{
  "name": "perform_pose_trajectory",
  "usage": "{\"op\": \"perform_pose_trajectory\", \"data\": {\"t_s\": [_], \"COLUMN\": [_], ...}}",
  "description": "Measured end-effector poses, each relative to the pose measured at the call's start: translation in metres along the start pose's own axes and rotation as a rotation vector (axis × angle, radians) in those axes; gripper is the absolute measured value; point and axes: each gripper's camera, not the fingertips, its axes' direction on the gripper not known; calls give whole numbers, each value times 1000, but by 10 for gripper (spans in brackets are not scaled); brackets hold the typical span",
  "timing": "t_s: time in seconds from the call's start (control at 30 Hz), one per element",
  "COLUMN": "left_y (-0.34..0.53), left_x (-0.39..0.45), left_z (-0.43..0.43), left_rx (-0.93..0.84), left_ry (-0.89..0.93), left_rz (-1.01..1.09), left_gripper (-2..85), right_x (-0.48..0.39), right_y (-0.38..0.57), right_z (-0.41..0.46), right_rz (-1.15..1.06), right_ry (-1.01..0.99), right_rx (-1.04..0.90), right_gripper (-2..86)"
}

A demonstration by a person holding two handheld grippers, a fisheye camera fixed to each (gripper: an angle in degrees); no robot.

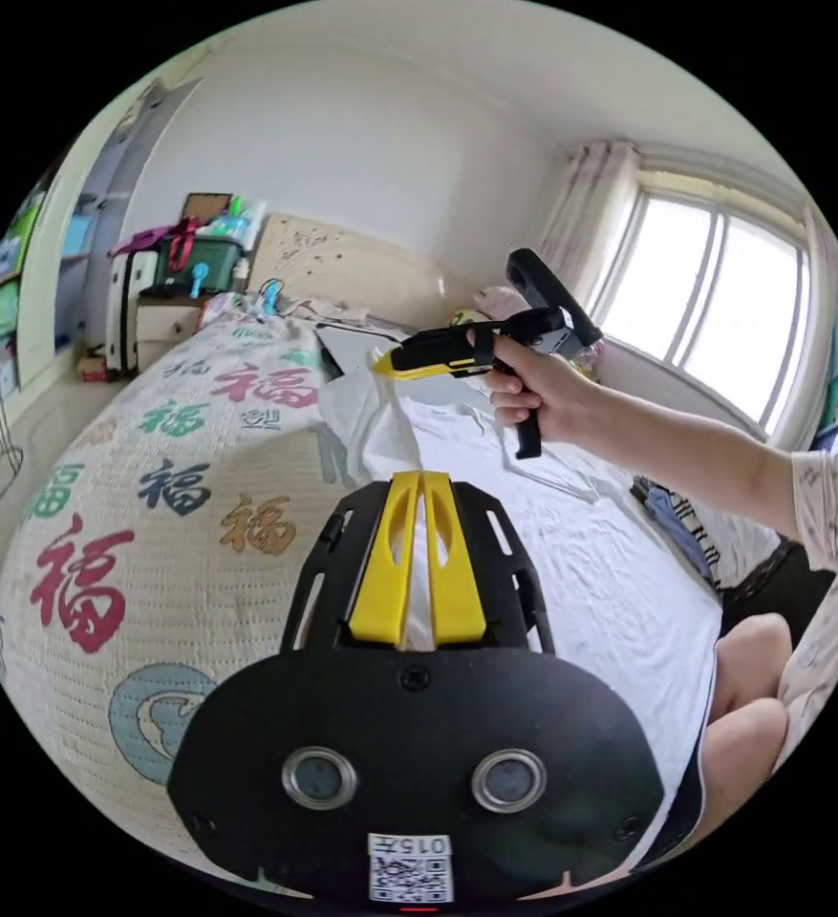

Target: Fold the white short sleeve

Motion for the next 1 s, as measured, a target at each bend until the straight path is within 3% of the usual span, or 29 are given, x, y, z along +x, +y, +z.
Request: {"op": "perform_pose_trajectory", "data": {"t_s": [0.13,0.33,0.43,0.7,1.0], "left_y": [-27,-53,-69,-104,-136], "left_x": [54,107,110,173,178], "left_z": [37,54,53,123,86], "left_rx": [-93,-152,-92,-328,-205], "left_ry": [115,120,106,-32,-25], "left_rz": [143,262,188,319,273], "left_gripper": [-1,23,47,79,63], "right_x": [75,145,144,143,132], "right_y": [73,122,123,106,109], "right_z": [-39,-49,-63,-22,-18], "right_rz": [109,209,178,126,79], "right_ry": [34,72,106,132,219], "right_rx": [25,-21,33,-98,-123], "right_gripper": [-1,29,67,87,46]}}
